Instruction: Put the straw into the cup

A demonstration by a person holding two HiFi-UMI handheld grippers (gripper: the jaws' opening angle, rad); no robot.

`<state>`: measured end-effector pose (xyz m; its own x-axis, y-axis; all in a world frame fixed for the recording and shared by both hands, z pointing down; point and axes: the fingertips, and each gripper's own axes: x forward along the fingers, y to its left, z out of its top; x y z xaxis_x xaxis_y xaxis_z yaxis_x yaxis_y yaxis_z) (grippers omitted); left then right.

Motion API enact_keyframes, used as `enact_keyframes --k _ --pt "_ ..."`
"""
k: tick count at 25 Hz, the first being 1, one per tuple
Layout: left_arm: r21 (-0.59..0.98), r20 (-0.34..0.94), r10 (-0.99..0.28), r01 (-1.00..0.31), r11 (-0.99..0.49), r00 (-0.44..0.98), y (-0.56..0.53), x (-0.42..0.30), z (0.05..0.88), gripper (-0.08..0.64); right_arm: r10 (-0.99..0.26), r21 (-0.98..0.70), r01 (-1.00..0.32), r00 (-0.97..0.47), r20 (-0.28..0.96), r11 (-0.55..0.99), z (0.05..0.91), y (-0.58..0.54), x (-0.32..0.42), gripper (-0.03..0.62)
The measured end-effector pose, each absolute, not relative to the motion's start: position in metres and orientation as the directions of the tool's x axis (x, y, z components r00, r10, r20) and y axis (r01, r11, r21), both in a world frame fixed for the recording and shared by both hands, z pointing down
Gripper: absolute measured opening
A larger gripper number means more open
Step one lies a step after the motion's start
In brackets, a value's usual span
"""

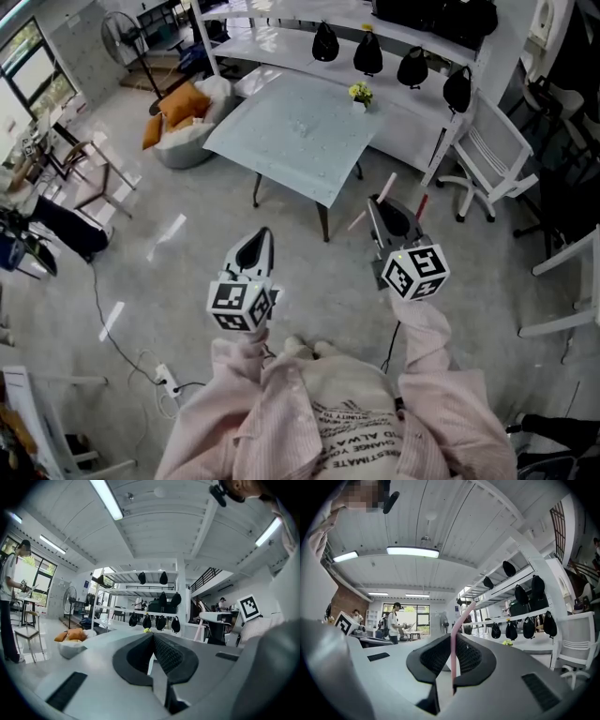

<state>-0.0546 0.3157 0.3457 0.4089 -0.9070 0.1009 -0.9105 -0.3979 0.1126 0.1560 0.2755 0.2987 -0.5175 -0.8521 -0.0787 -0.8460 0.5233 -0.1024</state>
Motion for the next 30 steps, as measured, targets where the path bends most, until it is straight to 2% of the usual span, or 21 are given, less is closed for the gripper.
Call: enact_keyframes --k 15,30 --pt "0.12 0.111 -0.919 -0.923 -0.365 0.378 0.274 -0.066 0.355 -0.002 -0.837 -0.145 -0.825 -0.541 -0.076 0.546 0.315 0.229 0.148 0.026" --pt "0.165 0.169 -0.896 -0.908 -0.385 0.41 0.101 -0.101 0.383 -0.002 -0.868 -0.188 -0.852 -0.496 -0.012 0.489 0.346 0.063 0.121 0.026"
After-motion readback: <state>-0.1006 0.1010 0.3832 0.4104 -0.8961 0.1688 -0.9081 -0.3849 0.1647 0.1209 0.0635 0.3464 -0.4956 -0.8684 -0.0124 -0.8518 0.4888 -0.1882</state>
